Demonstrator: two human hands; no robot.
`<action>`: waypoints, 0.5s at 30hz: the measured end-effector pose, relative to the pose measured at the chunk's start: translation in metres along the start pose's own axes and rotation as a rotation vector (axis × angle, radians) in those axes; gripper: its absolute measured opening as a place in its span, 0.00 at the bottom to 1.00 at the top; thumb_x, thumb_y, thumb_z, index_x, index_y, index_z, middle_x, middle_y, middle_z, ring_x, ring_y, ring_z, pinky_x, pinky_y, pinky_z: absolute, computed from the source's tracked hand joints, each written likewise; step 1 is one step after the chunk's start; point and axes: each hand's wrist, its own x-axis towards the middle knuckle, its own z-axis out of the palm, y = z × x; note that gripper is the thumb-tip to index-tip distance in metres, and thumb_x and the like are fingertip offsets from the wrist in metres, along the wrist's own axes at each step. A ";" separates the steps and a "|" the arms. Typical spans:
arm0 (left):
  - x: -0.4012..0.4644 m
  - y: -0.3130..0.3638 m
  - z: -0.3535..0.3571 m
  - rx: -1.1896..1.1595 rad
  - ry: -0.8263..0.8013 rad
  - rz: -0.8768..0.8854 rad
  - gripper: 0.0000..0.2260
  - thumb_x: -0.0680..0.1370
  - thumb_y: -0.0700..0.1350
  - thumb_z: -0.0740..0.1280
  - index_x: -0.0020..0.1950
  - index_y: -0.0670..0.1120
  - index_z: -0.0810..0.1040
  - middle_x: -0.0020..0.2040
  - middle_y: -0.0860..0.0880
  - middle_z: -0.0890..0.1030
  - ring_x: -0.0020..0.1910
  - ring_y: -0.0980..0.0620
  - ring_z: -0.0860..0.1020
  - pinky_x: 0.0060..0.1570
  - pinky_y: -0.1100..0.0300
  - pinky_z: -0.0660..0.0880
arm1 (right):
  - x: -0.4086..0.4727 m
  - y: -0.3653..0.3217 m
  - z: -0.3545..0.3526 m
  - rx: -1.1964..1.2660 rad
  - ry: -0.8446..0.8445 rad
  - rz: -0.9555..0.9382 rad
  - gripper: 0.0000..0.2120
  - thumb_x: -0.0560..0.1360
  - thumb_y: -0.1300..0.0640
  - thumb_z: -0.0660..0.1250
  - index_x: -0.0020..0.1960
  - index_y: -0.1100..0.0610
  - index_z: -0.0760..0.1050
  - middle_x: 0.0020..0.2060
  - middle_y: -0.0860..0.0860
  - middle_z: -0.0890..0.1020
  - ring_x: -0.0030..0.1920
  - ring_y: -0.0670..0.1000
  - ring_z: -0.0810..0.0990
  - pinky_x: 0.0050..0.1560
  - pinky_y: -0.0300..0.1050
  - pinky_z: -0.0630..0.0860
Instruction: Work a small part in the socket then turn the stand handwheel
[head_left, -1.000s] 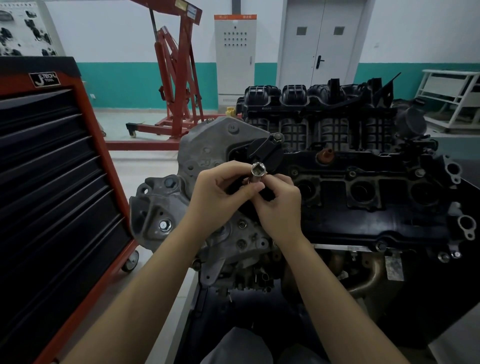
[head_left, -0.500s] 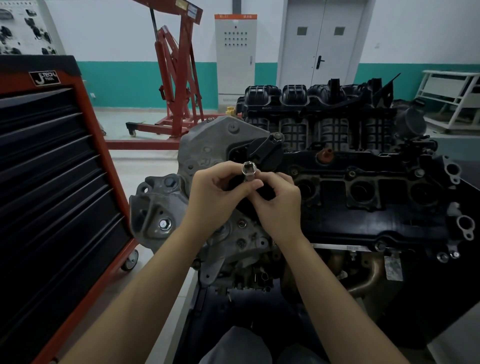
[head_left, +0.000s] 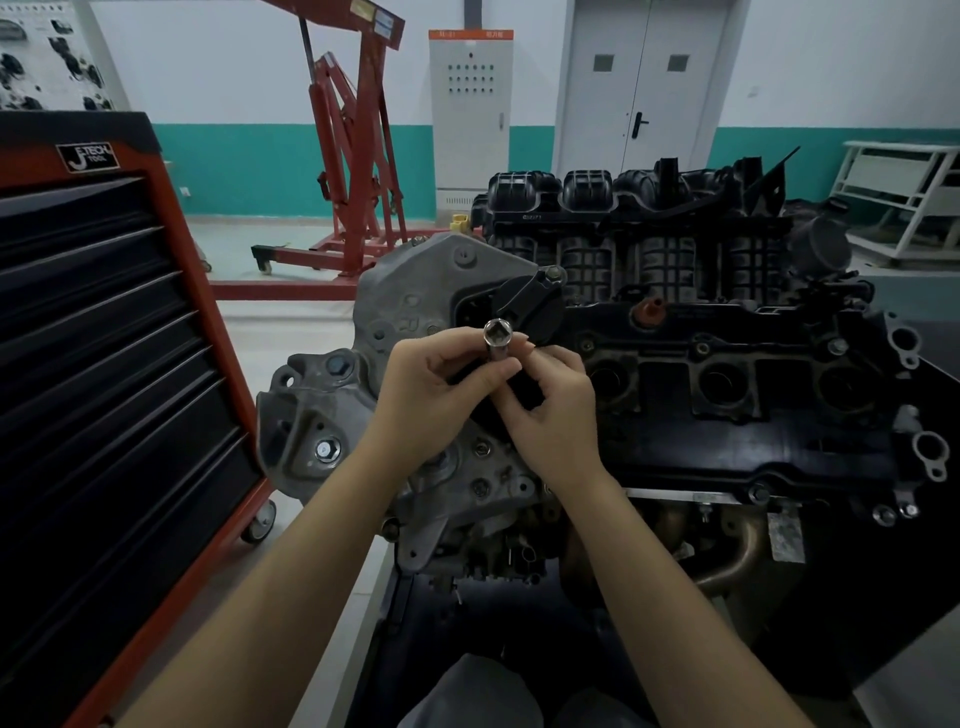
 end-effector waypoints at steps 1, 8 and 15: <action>0.000 0.000 0.000 -0.018 -0.019 -0.001 0.11 0.74 0.33 0.69 0.55 0.44 0.80 0.50 0.47 0.84 0.53 0.50 0.83 0.56 0.57 0.78 | 0.000 0.000 0.000 0.001 0.000 0.002 0.10 0.73 0.58 0.68 0.51 0.61 0.82 0.41 0.50 0.84 0.46 0.40 0.73 0.53 0.52 0.74; 0.002 0.000 0.000 0.084 0.032 0.072 0.09 0.71 0.33 0.74 0.47 0.42 0.81 0.45 0.41 0.83 0.46 0.44 0.82 0.50 0.49 0.79 | -0.001 0.002 0.001 0.025 0.040 0.055 0.06 0.72 0.59 0.71 0.47 0.59 0.83 0.41 0.47 0.84 0.47 0.41 0.77 0.52 0.50 0.74; 0.001 -0.001 -0.001 0.044 -0.022 0.025 0.10 0.73 0.31 0.71 0.53 0.40 0.81 0.50 0.42 0.84 0.52 0.46 0.82 0.55 0.51 0.78 | -0.001 0.004 0.001 0.017 0.034 0.023 0.09 0.73 0.58 0.69 0.49 0.60 0.83 0.39 0.50 0.84 0.46 0.44 0.76 0.50 0.49 0.75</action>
